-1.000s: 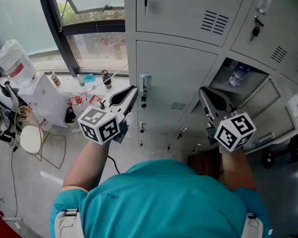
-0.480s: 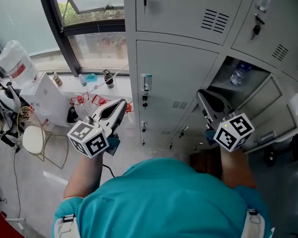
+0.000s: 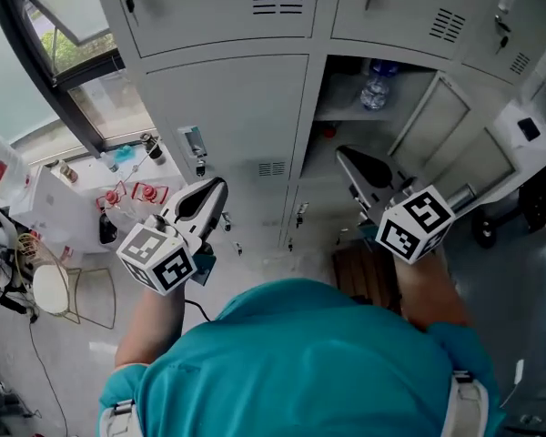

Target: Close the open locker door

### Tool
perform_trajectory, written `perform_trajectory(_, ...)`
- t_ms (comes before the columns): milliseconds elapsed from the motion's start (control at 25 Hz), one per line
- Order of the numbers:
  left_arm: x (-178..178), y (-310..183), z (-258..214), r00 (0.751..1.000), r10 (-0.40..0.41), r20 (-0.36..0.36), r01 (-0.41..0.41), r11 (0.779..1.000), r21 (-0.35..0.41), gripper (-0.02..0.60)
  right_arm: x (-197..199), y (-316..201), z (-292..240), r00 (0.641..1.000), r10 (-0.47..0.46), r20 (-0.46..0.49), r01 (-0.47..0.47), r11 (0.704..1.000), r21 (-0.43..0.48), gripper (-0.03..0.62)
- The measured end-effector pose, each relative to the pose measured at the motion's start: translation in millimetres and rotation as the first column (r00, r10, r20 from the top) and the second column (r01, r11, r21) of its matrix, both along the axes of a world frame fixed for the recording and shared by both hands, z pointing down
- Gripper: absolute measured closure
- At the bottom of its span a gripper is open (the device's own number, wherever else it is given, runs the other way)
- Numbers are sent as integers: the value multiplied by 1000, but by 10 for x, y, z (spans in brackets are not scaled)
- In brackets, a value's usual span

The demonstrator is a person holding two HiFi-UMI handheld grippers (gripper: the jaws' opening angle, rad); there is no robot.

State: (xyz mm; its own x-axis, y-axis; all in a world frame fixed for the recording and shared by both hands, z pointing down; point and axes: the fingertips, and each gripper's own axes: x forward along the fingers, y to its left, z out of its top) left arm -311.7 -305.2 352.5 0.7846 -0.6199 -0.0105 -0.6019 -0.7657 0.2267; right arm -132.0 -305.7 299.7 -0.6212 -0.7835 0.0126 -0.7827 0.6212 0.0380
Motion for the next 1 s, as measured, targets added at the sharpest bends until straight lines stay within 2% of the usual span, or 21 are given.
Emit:
perform_trajectory(160,791,198,-75,997,77,28,-77,997,20,578,606,295,-25,999,37,10,-37,999,16,595)
perform_trajectory(480,2671,856,-224,979,200,48,-202,978,49,578,2058,1110,-22,996,89,17,-89,996,12,595)
perform_trajectory(760,4000,1371,-292,972,213,99,-221,972,79,578,3117,1741,31,993,112,40,-113,994,1,595)
perform_trajectory(1000,4728,1559,-289,973,163,161,-180,978,102,576,3652,2102,58,989,135,60,-135,991,0,595)
